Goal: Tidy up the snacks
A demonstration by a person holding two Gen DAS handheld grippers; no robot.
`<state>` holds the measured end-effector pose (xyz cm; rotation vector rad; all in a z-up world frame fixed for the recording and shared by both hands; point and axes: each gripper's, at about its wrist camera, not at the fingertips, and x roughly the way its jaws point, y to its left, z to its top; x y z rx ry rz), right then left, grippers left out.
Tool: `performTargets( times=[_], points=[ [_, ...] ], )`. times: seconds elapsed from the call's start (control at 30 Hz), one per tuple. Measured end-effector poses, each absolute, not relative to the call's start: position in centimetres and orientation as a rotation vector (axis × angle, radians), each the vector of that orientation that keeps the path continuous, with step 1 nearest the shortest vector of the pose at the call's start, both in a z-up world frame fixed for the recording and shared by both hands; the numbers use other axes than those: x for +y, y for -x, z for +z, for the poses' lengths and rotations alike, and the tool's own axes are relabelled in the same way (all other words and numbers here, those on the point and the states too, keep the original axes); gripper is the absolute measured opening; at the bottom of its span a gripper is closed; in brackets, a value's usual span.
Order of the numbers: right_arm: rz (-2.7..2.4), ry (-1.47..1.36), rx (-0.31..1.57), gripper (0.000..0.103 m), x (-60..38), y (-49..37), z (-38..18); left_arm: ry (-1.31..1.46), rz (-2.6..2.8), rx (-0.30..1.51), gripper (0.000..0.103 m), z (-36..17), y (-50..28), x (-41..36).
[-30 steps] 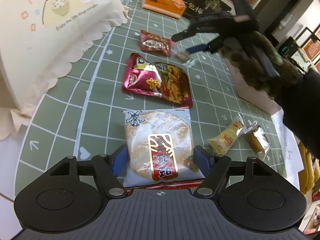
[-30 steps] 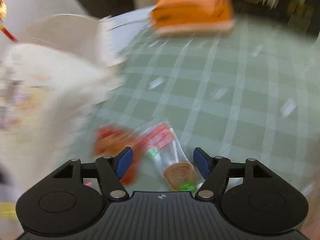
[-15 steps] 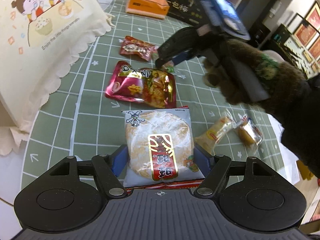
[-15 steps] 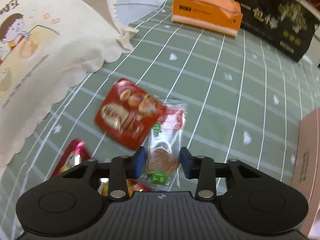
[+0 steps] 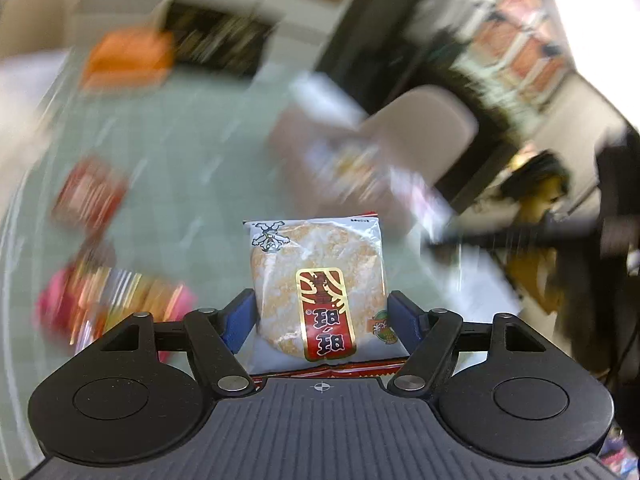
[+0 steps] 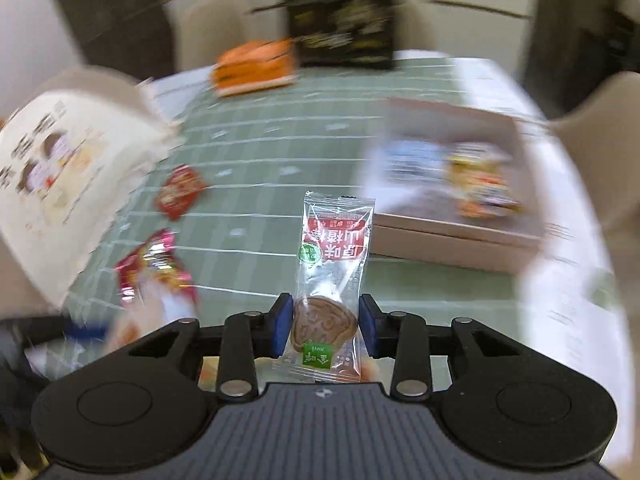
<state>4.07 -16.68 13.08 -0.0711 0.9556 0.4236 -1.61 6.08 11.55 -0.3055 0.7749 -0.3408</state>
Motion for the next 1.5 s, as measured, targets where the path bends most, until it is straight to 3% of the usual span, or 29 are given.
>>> performTargets(
  times=[0.2,0.37,0.43,0.63,0.77,0.9,0.93,1.0,1.03,1.2,1.5],
  points=[
    [0.239,0.025,0.857,0.035,-23.9,-1.4,15.9,0.230,-0.445,0.624,0.077,17.6,-7.4,-0.5],
    [0.183,-0.019,0.836,0.035,-27.1,-1.1,15.4,0.289,-0.424,0.700,0.077,15.1,-15.9,-4.6],
    [0.179,-0.033,0.835,0.035,-27.7,-1.4,14.9,0.260,-0.329,0.755,0.071,13.4,-17.7,-5.4],
    [0.183,-0.057,0.820,0.035,-29.4,-1.9,13.8,0.327,-0.294,0.603,0.071,15.4,-16.3,-3.1],
    [0.202,-0.103,0.805,0.035,-29.1,-3.3,14.4,0.299,-0.273,0.643,0.071,16.0,-14.8,-0.8],
    [0.270,-0.144,0.753,0.036,-27.8,-7.7,18.7,0.265,-0.239,0.674,0.071,17.9,-13.8,0.1],
    [0.284,-0.161,0.758,0.041,-27.4,-9.9,19.9,0.272,-0.248,0.673,0.071,18.1,-14.0,0.5],
    [0.337,-0.154,0.759,0.063,-26.6,-13.6,21.1,0.273,-0.275,0.654,0.071,18.1,-13.7,0.9],
    [0.351,-0.123,0.755,0.070,-26.2,-15.0,21.3,0.267,-0.266,0.630,0.071,17.7,-13.3,1.2],
    [0.325,-0.006,0.776,0.070,-25.8,-17.3,19.0,0.331,-0.186,0.749,0.071,11.8,-10.8,2.6],
    [0.423,0.130,0.795,0.070,-27.0,-13.7,12.5,0.371,-0.020,0.891,0.067,3.8,-6.4,5.5]
  ],
)
